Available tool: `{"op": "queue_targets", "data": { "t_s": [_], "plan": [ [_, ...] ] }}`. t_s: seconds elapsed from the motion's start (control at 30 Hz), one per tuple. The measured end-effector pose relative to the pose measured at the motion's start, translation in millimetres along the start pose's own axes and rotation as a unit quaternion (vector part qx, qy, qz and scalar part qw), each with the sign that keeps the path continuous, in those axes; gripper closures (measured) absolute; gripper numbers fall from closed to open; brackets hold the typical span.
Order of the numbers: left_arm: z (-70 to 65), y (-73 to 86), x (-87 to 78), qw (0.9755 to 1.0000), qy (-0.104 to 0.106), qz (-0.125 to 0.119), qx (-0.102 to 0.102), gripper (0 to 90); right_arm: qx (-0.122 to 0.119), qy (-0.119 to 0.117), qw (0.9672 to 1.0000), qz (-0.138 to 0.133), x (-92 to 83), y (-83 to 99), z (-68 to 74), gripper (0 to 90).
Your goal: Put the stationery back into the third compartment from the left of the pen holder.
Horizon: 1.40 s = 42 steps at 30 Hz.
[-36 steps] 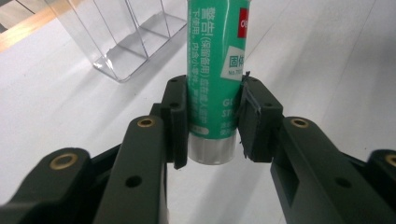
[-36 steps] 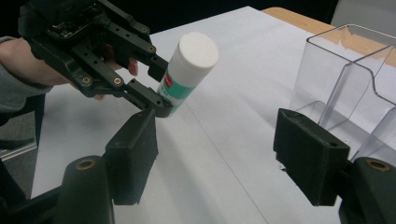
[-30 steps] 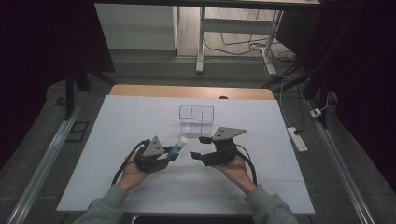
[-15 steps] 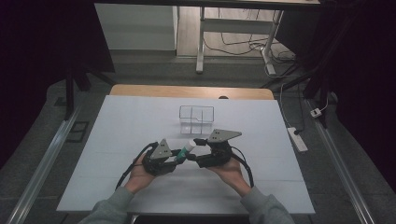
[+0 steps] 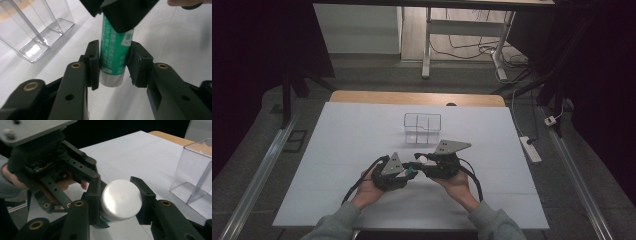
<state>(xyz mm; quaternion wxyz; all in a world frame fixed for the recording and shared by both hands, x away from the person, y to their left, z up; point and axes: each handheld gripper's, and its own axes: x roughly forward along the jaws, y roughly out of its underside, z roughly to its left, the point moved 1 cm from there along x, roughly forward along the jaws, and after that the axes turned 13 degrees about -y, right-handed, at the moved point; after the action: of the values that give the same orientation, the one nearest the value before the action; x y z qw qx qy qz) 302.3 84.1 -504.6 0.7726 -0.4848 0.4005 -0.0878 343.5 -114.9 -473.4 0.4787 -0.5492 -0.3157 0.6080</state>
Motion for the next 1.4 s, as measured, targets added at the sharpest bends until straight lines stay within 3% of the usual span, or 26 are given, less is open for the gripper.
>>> {"op": "queue_targets", "data": {
  "t_s": [0.13,0.27,0.37,0.67,0.77,1.03,1.4],
  "plan": [
    [3.2,0.3,-2.6,0.9999,0.001,-0.002,-0.012,53.1,-0.011,0.003,0.9999,0.000,-0.1,-1.6,3.0,63.0],
    [8.0,3.1,-7.1,0.9996,-0.005,0.013,-0.026,39.0,-0.015,0.010,0.9998,-0.001,-3.8,-2.4,1.9,63.1],
    [14.0,10.7,-15.8,0.9989,-0.012,0.022,-0.040,35.5,-0.021,0.018,0.9996,-0.005,-8.6,-4.1,0.8,63.1],
    [39.5,41.2,-57.6,0.9941,-0.052,0.026,-0.092,33.4,-0.031,0.043,0.9986,-0.009,-22.3,-9.0,-3.0,63.1],
    [47.2,49.6,-66.2,0.9925,-0.064,0.027,-0.100,33.3,-0.035,0.057,0.9977,-0.013,-28.2,-11.9,-4.5,63.0],
    [54.3,62.8,-72.9,0.9907,-0.072,0.038,-0.109,32.5,-0.035,0.086,0.9954,-0.024,-46.1,-18.9,-13.1,63.1],
    [60.8,74.5,-73.1,0.9875,-0.085,0.056,-0.120,28.9,-0.037,0.103,0.9934,-0.036,-58.4,-29.0,-21.4,63.0]
  ]
}}
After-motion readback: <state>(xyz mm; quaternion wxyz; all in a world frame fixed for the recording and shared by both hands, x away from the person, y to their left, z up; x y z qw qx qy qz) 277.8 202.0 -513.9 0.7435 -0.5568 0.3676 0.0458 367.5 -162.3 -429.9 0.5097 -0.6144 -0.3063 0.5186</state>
